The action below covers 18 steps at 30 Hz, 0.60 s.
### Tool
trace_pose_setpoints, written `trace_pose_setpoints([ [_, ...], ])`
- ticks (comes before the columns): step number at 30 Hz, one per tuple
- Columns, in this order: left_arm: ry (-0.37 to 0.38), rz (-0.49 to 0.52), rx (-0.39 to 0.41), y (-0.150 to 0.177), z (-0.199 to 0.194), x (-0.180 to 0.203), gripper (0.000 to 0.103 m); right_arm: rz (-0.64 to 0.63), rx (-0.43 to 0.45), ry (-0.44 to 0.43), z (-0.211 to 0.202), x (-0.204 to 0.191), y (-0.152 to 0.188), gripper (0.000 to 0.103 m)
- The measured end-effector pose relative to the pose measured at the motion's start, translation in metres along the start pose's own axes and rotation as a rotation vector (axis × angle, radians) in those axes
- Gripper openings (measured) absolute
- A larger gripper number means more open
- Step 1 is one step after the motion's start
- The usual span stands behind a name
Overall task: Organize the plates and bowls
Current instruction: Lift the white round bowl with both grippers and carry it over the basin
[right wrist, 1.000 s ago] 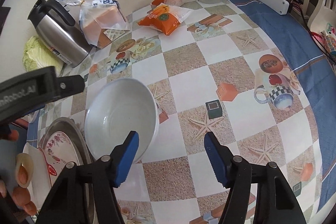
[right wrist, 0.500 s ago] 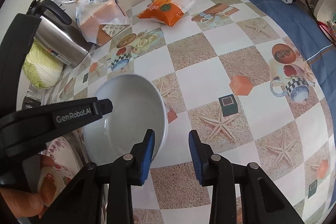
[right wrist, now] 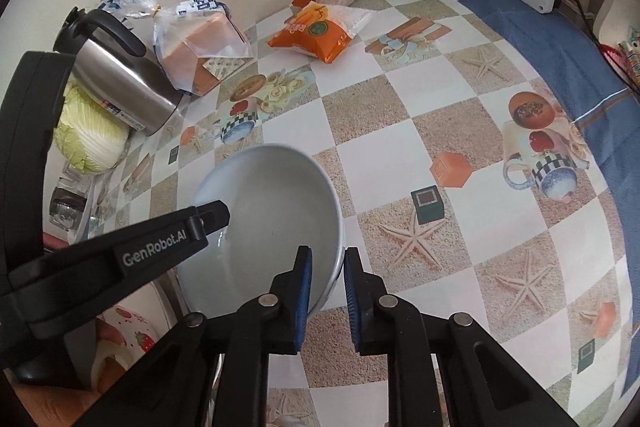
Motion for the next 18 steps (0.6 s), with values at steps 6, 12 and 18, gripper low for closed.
trace_pose_setpoints([
  [6, 0.011, 0.003, 0.104, -0.005, -0.050, -0.004, 0.021, -0.043, 0.080, -0.015, -0.047, -0.017, -0.013, 0.018],
  [12, -0.013, -0.045, 0.192, 0.002, -0.093, -0.023, 0.022, -0.106, 0.125, -0.036, -0.083, -0.045, -0.008, 0.018],
  [18, -0.028, -0.122, 0.276, 0.019, -0.128, -0.054, 0.022, -0.156, 0.128, -0.080, -0.101, -0.073, 0.009, 0.018],
])
Point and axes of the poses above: each gripper's, at about its wrist camera, not at the fingertips, and z roughly the way its jaws point, x to its right, y to its underside, the point moved 2 cm from there along z, roughly the way its jaws point, and after that the axes turned 13 degrees about x, right-handed, at the moved point
